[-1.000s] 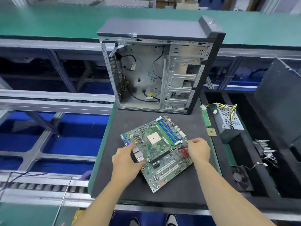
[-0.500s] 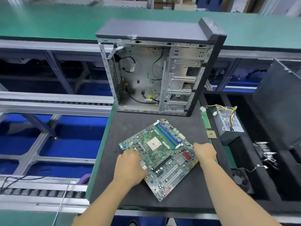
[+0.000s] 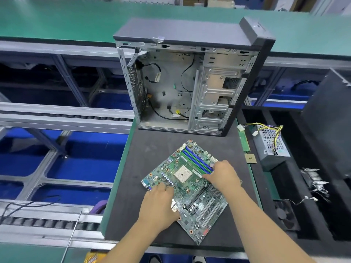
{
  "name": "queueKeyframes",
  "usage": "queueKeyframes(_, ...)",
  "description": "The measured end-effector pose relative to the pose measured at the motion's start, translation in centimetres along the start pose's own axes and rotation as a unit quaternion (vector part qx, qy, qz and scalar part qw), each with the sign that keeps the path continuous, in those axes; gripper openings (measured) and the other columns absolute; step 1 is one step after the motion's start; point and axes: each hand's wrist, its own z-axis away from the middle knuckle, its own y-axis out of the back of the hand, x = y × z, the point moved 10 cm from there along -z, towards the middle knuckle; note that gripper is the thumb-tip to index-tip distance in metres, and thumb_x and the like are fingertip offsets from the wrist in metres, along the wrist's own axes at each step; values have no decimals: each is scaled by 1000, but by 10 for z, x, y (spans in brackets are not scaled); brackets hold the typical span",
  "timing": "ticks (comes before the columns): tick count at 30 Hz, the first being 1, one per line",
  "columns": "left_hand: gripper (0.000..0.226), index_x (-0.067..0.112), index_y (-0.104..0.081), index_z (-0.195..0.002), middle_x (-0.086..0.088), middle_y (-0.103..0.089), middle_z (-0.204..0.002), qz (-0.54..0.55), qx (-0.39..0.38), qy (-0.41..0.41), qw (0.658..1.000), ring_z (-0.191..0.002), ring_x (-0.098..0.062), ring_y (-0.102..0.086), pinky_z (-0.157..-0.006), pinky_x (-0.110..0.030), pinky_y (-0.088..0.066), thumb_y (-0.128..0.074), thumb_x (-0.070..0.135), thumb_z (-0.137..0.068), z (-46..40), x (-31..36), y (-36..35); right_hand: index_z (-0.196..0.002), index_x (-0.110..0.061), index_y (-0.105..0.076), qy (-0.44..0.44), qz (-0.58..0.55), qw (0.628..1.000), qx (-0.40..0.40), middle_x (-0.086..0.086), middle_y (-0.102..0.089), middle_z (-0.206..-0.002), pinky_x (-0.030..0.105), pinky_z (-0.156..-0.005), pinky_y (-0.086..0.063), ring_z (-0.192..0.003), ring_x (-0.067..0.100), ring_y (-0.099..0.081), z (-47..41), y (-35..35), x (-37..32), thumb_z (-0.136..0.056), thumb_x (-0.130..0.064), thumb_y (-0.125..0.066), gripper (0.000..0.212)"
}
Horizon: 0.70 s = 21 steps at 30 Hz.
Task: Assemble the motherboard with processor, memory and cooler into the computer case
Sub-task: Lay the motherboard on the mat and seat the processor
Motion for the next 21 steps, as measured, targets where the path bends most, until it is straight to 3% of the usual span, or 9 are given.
queueKeyframes(1, 48, 24, -52, -112, 3, -47, -110, -7, -20, -30, 999, -105, -20, -49, -87, -32, -41, -67, 54, -78, -3, 5, -1, -113, -14, -68, 2, 6, 1000, 5, 11, -55, -120, 38, -86, -55, -102, 31, -61, -1, -1, 1, -87, -50, -74, 45)
queueKeyframes(3, 57, 23, -51, -116, 1, -45, -116, -38, -87, -110, 989, -109, -22, -46, -92, -37, -42, -72, 57, -75, -5, 16, -5, -119, -12, -67, 2, 4, 1000, 4, 12, -57, -116, 37, -85, -55, -99, 30, -62, -2, 0, 1, -87, -47, -75, 48)
queueKeyframes(6, 59, 22, -54, -122, -2, -50, -122, -130, -152, -203, 959, -115, -23, -44, -95, -42, -40, -78, 46, -74, -6, 24, -5, -76, -13, -59, -9, 6, 1000, 7, 8, -57, -95, 34, -72, -56, -78, 26, -61, -4, 3, 1, -87, -40, -76, 33)
queueKeyframes(8, 35, 20, -58, -119, -4, -54, -117, -161, -121, -240, 950, -114, -27, -49, -90, -41, -40, -67, 21, -85, -9, 29, 3, -67, -14, -50, -16, 14, 1000, 2, 6, -55, -86, 31, -63, -51, -67, 23, -56, -6, 3, 1, -87, -36, -76, 40)
queueKeyframes(10, 31, 17, -60, -115, -6, -56, -111, -175, -103, -267, 942, -109, -30, -53, -85, -41, -42, -54, 7, -86, -9, 33, 6, -77, -9, -58, -18, 20, 1000, -8, 7, -57, -84, 28, -57, -45, -59, 20, -50, -7, 3, 0, -86, -32, -77, 31)
queueKeyframes(13, 31, 13, -61, -113, -8, -57, -110, -174, -109, -291, 934, -107, -32, -54, -85, -45, -48, -54, 5, -84, -6, 34, 7, -88, -7, -64, -10, 24, 999, -24, 7, -63, -83, 26, -51, -44, -55, 19, -49, -9, 6, -3, -81, -26, -79, 26)
queueKeyframes(16, 29, 12, -60, -111, -7, -58, -110, -151, -99, -305, 935, -106, -31, -55, -81, -45, -50, -58, 9, -81, 0, 38, 13, -63, -13, -46, 8, 37, 999, -22, 3, -51, -65, 25, -46, -42, -50, 17, -43, -14, 16, -15, -76, -21, -79, 37)
queueKeyframes(18, 26, 11, -58, -105, -7, -58, -108, -133, -83, -312, 937, -102, -32, -56, -73, -42, -49, -60, 11, -79, 6, 46, 18, -58, -13, -42, 31, 50, 998, -16, 0, -45, -58, 21, -42, -36, -46, 15, -39, -20, 26, -31, -75, -19, -78, 41)
queueKeyframes(21, 22, 10, -56, -100, -9, -58, -104, -133, -62, -306, 941, -95, -33, -57, -67, -39, -40, -63, 11, -79, 10, 61, 21, -82, -11, -67, 76, 81, 994, -19, 1, -54, -70, 24, -43, -38, -51, 15, -46, -28, 39, -58, -77, -18, -76, 12)
